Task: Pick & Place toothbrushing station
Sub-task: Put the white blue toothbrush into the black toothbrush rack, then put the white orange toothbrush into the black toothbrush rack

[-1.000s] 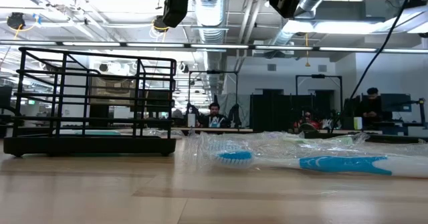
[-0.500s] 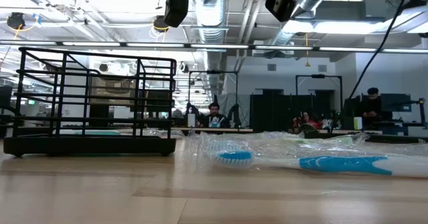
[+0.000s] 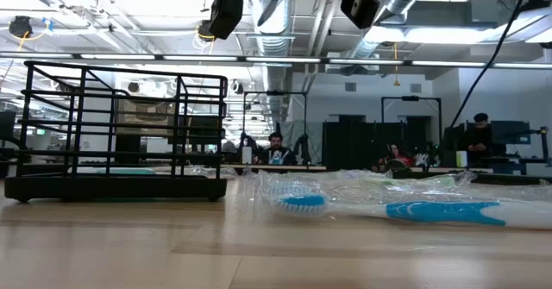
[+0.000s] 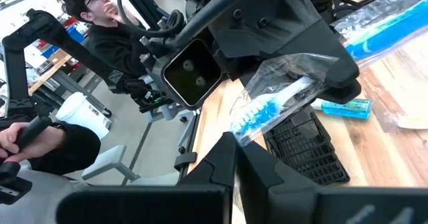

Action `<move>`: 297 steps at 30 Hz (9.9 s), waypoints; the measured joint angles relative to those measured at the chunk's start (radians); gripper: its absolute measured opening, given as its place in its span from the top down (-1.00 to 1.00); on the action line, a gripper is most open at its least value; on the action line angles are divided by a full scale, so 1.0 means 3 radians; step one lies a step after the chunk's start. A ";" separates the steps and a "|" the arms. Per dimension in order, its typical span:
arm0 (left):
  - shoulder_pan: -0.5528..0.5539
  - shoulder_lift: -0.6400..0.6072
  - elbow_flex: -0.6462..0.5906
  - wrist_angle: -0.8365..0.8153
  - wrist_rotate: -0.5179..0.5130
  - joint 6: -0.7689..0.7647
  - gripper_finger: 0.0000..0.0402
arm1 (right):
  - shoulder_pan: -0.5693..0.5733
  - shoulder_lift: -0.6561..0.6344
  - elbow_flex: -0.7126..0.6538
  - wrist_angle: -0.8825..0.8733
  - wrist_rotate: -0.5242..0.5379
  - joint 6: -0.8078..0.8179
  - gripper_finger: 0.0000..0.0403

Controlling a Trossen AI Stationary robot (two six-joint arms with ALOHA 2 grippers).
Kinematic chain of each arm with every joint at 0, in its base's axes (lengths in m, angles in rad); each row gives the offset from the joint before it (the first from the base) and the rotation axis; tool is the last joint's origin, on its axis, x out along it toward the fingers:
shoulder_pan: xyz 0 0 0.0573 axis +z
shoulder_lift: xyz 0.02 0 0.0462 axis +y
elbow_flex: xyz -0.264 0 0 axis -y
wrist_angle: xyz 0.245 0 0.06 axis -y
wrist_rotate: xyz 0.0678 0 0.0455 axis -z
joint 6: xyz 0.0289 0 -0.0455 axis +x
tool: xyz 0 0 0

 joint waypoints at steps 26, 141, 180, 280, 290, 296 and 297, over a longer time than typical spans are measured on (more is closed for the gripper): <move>-0.0122 -0.0304 0.0001 -0.0002 -0.0745 -0.0677 0.95 | -0.0047 -0.0090 -0.0004 -0.0232 -0.0195 -0.0201 0.17; -0.0518 -0.2735 -0.2508 -0.0776 0.2468 -0.5297 0.86 | -0.0034 -0.0088 -0.0004 -0.0261 -0.0183 -0.0310 0.35; -0.0515 -0.2239 -0.2505 -0.0126 0.2371 -0.5269 0.23 | -0.0035 -0.0088 -0.0004 -0.0261 -0.0172 -0.0311 0.35; -0.0680 -0.2603 -0.2506 -0.0989 0.1836 -0.5709 0.37 | -0.0014 -0.0084 -0.0009 -0.0287 -0.0172 -0.0392 0.35; -0.0679 -0.2703 -0.2506 -0.0993 0.1579 -0.5591 0.37 | -0.0014 -0.0084 -0.0009 -0.0287 -0.0172 -0.0393 0.35; -0.0679 -0.2703 -0.2506 -0.0991 0.1304 -0.5591 0.37 | -0.0013 -0.0084 -0.0009 -0.0287 -0.0172 -0.0398 0.35; -0.0679 -0.2703 -0.2506 -0.0991 0.1304 -0.5591 0.37 | -0.0013 -0.0084 -0.0009 -0.0287 -0.0172 -0.0398 0.35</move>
